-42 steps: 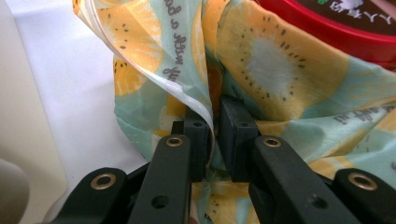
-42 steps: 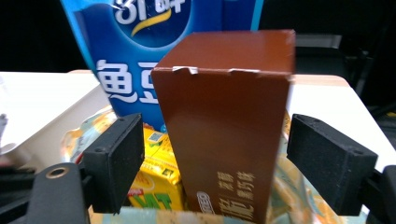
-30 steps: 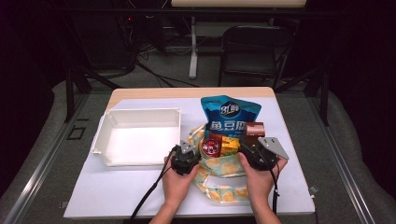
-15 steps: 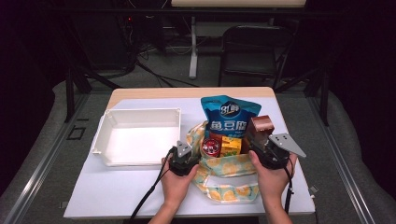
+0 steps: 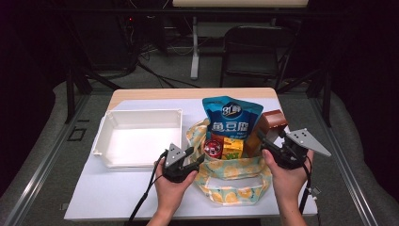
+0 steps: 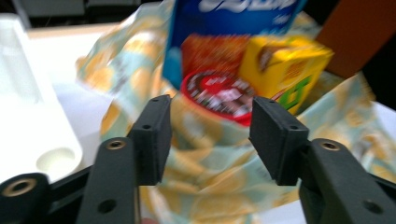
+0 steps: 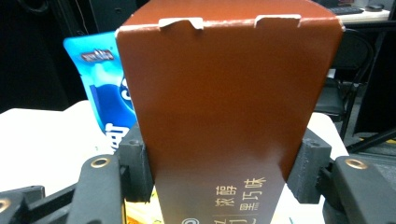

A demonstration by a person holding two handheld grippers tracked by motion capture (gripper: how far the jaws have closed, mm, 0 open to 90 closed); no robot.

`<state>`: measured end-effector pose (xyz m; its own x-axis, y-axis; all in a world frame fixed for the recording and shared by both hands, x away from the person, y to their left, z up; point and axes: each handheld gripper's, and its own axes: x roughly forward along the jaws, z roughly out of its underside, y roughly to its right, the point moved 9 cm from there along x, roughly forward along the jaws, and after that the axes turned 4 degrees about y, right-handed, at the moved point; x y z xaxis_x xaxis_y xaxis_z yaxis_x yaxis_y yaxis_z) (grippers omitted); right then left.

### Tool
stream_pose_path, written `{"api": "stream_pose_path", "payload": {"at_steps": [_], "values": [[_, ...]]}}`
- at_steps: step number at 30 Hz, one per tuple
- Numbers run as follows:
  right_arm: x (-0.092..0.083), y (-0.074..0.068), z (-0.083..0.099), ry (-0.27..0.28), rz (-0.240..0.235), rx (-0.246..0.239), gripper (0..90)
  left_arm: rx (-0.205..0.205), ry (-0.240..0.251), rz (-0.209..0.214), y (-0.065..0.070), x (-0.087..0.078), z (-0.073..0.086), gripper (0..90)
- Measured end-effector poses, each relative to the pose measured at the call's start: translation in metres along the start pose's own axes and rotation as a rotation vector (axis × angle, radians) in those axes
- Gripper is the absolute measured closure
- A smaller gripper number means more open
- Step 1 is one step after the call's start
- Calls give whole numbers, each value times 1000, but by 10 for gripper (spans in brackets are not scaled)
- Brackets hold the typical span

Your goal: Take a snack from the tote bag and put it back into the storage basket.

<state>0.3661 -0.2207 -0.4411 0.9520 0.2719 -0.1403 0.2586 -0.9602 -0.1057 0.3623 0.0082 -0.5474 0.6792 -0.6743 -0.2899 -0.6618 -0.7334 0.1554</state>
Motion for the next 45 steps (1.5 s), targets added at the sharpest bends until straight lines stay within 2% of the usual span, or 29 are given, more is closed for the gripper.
{"api": "stream_pose_path", "payload": {"at_steps": [3, 6, 7, 9, 12, 13, 16, 17, 21, 23, 24, 25, 28, 29, 30, 41, 42, 43, 45], "values": [[-4, -3, -4, 5, -14, 7, 381, 13, 55, 36, 11, -3, -12, 394], [-7, -6, -8, 8, -25, 7, 381, 23, 81, 80, 21, -2, -21, 345], [-7, -6, -8, 8, -25, 7, 381, 23, 81, 80, 21, -2, -21, 328], [-10, -7, -9, 6, -23, 2, 381, 40, 69, 127, 31, 2, -25, 294], [-12, -8, -10, 6, -23, 3, 381, 49, 69, 151, 37, 4, -27, 272], [-15, -9, -12, 11, -32, 15, 381, 47, 70, 179, 43, 6, -29, 266], [-17, -11, -14, 14, -36, 16, 381, 50, 76, 185, 48, 9, -31, 249], [-18, -12, -14, 15, -39, 18, 381, 58, 70, 205, 52, 11, -30, 249], [-20, -19, -14, 10, -60, 24, 380, 61, 56, 206, 59, 16, -29, 248], [-20, -22, -13, 6, -72, 28, 380, 68, 44, 230, 63, 18, -28, 247], [-20, -24, -12, 5, -78, 29, 380, 69, 47, 216, 64, 19, -27, 246], [-19, -27, -11, -1, -87, 25, 380, 73, 40, 235, 66, 19, -27, 245], [-19, -30, -10, 0, -88, 20, 381, 80, 29, 247, 69, 21, -25, 246], [-20, -32, -10, -1, -93, 20, 380, 80, 30, 227, 69, 22, -25, 247], [-20, -35, -10, -2, -106, 25, 380, 79, 22, 250, 71, 22, -24, 248], [-20, -56, -6, -22, -156, 14, 380, 111, 17, 281, 85, 26, -26, 248], [-20, -57, -6, -24, -167, 22, 380, 114, 17, 283, 86, 27, -26, 248], [-20, -59, -6, -24, -176, 31, 380, 116, 22, 263, 85, 28, -27, 249], [-20, -62, -5, -27, -180, 24, 380, 116, 20, 265, 87, 28, -26, 250]]}}
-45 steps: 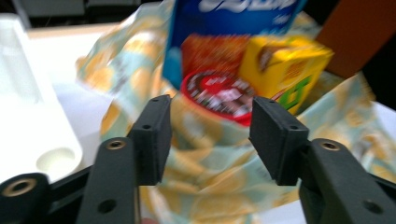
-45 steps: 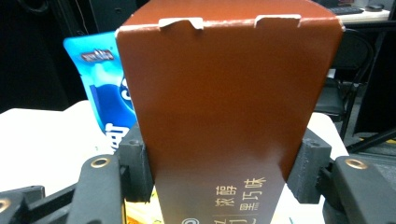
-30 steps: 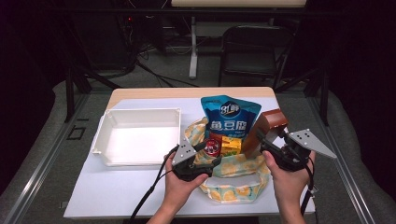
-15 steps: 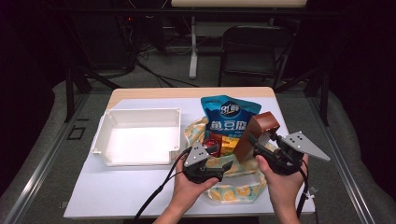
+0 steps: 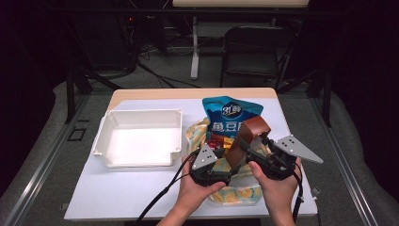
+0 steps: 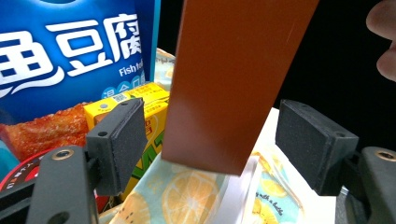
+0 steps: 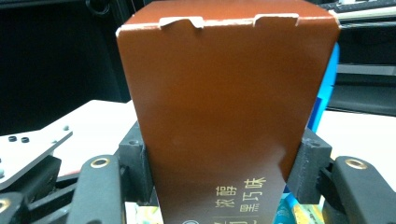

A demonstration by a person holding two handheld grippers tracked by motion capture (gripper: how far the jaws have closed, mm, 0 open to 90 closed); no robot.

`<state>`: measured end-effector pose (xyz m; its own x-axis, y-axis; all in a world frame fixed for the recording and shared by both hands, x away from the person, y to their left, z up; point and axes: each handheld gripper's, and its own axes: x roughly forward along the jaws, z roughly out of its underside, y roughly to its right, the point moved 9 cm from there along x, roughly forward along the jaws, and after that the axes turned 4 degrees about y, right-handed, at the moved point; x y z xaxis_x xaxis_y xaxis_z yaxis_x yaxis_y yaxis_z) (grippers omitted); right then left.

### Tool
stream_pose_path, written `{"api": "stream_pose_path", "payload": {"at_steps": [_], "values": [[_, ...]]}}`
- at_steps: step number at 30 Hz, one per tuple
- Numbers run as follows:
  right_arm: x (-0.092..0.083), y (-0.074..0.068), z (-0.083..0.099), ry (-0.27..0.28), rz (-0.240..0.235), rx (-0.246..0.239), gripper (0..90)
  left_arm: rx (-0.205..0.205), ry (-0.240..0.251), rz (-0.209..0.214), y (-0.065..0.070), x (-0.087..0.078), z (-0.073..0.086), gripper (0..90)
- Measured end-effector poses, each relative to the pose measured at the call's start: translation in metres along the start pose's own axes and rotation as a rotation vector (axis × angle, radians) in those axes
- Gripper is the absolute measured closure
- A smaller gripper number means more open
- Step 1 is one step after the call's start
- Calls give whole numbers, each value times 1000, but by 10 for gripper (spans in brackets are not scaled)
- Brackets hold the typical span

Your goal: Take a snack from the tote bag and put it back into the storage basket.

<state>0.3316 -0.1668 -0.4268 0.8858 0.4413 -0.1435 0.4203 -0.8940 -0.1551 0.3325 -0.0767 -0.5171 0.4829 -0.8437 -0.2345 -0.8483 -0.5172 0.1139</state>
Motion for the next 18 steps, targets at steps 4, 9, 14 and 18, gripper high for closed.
{"api": "stream_pose_path", "payload": {"at_steps": [4, 9, 14, 18], "values": [[2, -7, 2, -5, -20, -7, 380, 3, -3, 3, 1, 1, 0, 255], [4, -13, 5, -17, -33, -12, 380, -3, 0, 7, 2, 1, 0, 259], [5, -17, 6, -19, -44, -15, 380, -4, -6, 25, 3, 2, 1, 271], [5, -21, 7, -22, -60, -17, 380, -2, -6, 6, 2, 2, 2, 274]]}}
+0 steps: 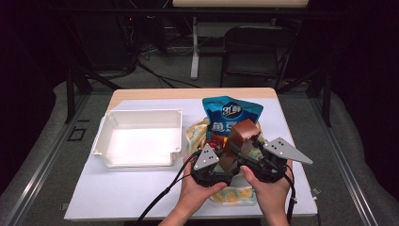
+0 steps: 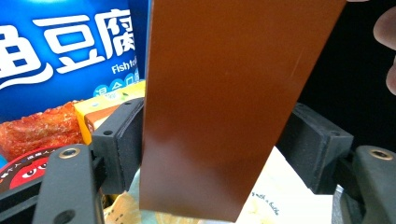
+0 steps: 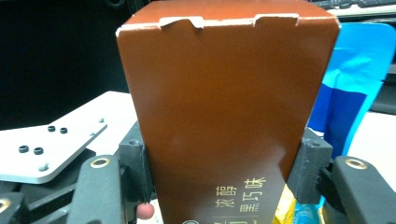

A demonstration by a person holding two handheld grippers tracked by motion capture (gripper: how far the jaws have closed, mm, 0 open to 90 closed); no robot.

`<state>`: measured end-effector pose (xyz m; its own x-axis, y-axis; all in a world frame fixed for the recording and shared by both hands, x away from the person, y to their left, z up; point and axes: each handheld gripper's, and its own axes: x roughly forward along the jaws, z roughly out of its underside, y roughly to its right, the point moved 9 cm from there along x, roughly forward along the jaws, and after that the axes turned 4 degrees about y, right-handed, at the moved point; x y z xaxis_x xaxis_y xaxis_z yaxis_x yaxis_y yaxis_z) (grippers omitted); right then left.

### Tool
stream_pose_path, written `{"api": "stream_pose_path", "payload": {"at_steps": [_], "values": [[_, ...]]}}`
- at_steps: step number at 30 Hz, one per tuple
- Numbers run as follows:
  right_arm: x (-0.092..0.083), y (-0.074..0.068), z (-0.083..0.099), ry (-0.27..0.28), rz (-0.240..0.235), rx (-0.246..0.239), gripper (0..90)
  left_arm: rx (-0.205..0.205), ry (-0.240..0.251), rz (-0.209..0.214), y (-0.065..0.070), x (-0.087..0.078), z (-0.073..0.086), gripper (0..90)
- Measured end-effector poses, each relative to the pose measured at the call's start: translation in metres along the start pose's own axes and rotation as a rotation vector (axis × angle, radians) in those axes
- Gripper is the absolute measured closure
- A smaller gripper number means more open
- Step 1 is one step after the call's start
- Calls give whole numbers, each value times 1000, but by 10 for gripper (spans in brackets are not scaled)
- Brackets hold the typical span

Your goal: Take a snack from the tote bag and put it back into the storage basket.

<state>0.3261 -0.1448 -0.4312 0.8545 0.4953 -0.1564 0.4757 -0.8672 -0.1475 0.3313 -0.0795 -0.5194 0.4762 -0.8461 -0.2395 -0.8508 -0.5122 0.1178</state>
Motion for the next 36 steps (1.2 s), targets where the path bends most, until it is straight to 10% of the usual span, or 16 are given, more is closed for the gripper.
{"api": "stream_pose_path", "payload": {"at_steps": [22, 36], "values": [[2, -15, 3, -13, -43, -6, 380, -44, 17, -14, -3, -3, 2, 241], [4, -19, 5, -25, -53, -17, 377, -16, 18, -24, -4, -6, 3, 393]]}}
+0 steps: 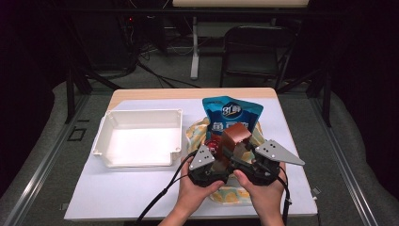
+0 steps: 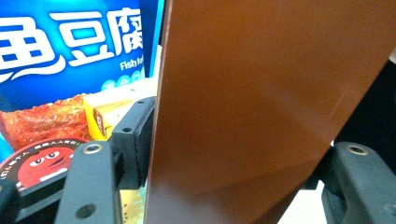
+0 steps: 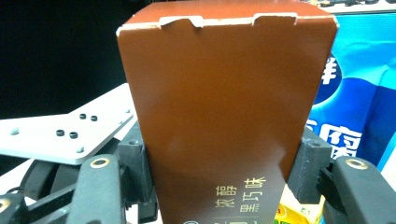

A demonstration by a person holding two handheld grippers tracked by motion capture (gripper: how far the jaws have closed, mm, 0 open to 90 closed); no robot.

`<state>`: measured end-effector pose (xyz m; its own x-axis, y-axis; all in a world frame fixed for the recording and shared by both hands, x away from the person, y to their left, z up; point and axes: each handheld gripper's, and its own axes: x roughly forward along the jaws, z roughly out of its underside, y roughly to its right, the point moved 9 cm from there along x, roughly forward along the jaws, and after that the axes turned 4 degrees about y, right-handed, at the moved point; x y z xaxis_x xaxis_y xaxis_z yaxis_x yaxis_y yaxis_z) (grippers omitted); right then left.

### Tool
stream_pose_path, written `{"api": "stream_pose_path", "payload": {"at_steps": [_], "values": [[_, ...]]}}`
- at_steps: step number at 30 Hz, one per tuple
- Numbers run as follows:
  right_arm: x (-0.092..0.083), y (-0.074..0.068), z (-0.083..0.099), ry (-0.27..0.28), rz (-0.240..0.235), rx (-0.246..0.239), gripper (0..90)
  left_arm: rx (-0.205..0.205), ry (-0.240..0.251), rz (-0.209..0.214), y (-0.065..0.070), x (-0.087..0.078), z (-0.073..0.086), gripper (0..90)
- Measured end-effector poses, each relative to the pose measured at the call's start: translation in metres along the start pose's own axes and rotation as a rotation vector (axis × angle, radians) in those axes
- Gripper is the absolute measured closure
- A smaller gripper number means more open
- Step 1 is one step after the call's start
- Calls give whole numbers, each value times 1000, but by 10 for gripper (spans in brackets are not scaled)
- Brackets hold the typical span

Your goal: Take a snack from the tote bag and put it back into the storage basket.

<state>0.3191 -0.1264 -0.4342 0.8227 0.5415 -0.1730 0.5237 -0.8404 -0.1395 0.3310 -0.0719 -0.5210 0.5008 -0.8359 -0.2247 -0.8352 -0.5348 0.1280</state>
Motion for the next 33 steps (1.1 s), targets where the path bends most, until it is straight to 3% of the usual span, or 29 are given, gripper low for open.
{"api": "stream_pose_path", "payload": {"at_steps": [2, 6, 7, 9, 10, 11, 13, 14, 17, 20, 25, 33], "values": [[2, -1, 2, -10, -1, -12, 371, 19, -10, 5, 2, -1, 1, 422], [4, -2, 2, -11, -8, -16, 340, 4, -19, 5, 0, -2, 2, 435], [5, -2, 2, -12, -22, -18, 260, -11, -18, -13, -3, -3, 2, 441], [4, -2, 1, -2, -20, -22, 212, -25, -23, -23, -9, -6, 2, 443], [4, -2, 1, -2, -20, -22, 212, -25, -23, -23, -9, -6, 2, 443], [2, -2, -2, 13, -28, -26, 190, -37, -25, -60, -15, -8, 2, 444], [1, -2, -4, 23, -33, -25, 182, -42, -23, -37, -16, -11, 2, 444], [-2, -1, -7, 36, -35, -32, 169, -39, -19, -75, -21, -15, 1, 445], [-5, 1, -9, 53, -42, -29, 162, -37, -22, -69, -25, -21, 0, 445], [-8, 4, -9, 65, -48, -26, 161, -36, -21, -105, -34, -32, 0, 446], [-11, 10, -5, 77, -45, -40, 176, -34, -23, -109, -43, -44, -1, 446], [-16, 32, 11, 80, 6, -59, 187, -50, -24, -148, -63, -74, 1, 446]]}}
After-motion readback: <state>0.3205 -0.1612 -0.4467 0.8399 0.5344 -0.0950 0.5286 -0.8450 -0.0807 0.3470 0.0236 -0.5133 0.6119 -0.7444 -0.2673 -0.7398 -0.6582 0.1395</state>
